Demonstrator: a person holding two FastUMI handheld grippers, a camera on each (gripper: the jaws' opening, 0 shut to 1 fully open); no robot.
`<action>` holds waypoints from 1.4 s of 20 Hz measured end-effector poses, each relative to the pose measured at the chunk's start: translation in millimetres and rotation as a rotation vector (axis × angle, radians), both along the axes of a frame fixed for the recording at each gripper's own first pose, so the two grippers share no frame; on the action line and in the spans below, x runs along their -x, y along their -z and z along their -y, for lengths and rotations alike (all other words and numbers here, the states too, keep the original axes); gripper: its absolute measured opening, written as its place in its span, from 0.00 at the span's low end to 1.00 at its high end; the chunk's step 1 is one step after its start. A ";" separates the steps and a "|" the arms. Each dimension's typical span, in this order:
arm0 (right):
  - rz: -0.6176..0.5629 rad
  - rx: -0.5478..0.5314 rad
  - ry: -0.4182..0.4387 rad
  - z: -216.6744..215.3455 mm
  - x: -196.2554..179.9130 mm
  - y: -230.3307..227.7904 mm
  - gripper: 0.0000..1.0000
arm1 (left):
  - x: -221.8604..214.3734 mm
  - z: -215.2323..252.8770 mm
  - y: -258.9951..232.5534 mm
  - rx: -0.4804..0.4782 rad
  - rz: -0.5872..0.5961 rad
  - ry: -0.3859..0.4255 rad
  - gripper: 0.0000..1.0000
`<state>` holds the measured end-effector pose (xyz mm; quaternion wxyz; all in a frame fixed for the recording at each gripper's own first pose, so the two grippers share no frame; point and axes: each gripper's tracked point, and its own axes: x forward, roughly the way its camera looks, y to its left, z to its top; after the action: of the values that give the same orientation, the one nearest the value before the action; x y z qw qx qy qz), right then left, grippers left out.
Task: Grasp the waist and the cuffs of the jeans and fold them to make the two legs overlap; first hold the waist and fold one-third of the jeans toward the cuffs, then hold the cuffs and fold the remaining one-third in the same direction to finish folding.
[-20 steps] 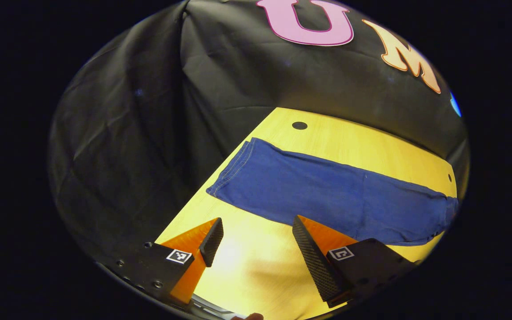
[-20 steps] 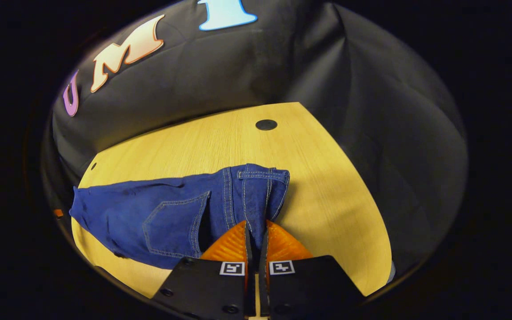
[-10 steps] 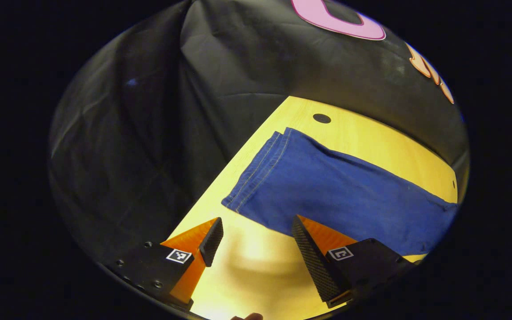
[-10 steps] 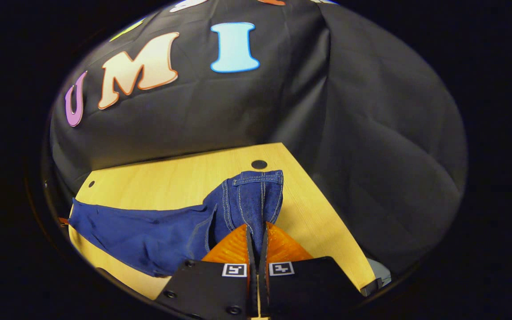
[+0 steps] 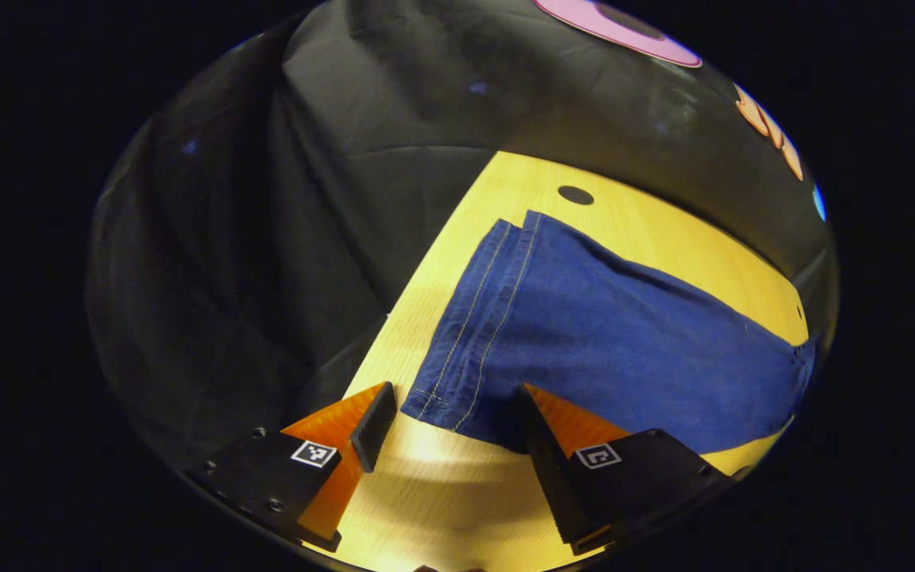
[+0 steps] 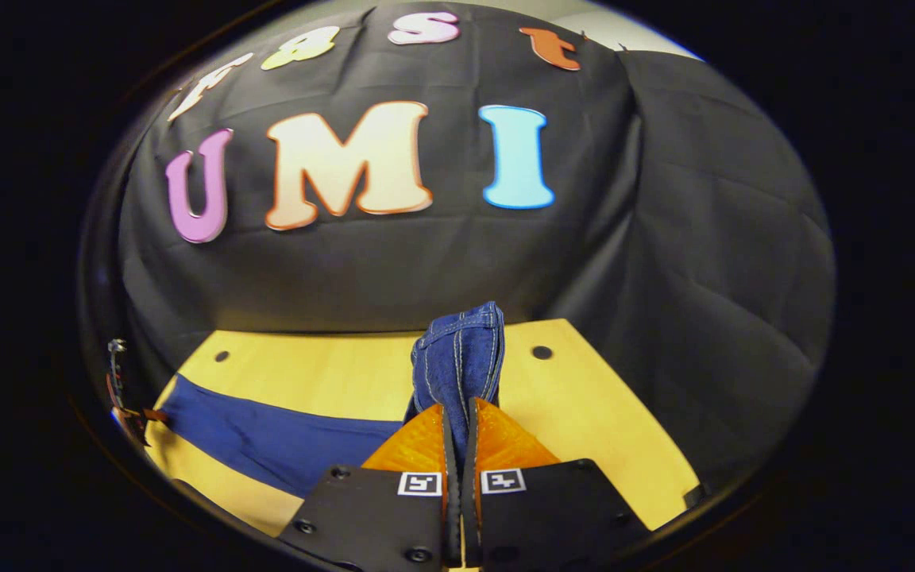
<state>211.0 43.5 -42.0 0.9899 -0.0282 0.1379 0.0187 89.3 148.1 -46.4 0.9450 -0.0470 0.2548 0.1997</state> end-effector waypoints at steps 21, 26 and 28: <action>-0.266 -0.332 -0.490 -264.3 24.9 157.6 0.44 | 2.3 -14.8 6.1 0.028 0.068 0.121 0.00; -0.113 -0.301 -0.453 -228.8 17.2 101.6 0.96 | 5.3 4.6 -23.7 0.098 0.163 0.161 0.00; -0.090 -0.286 -0.416 -204.9 17.0 85.8 0.96 | 5.5 12.4 -41.5 0.107 0.213 0.179 0.00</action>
<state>194.0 248.4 -127.8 0.9515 0.0851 0.1690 0.2425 83.8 135.8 -4.9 0.9769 -0.0952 0.1664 0.0947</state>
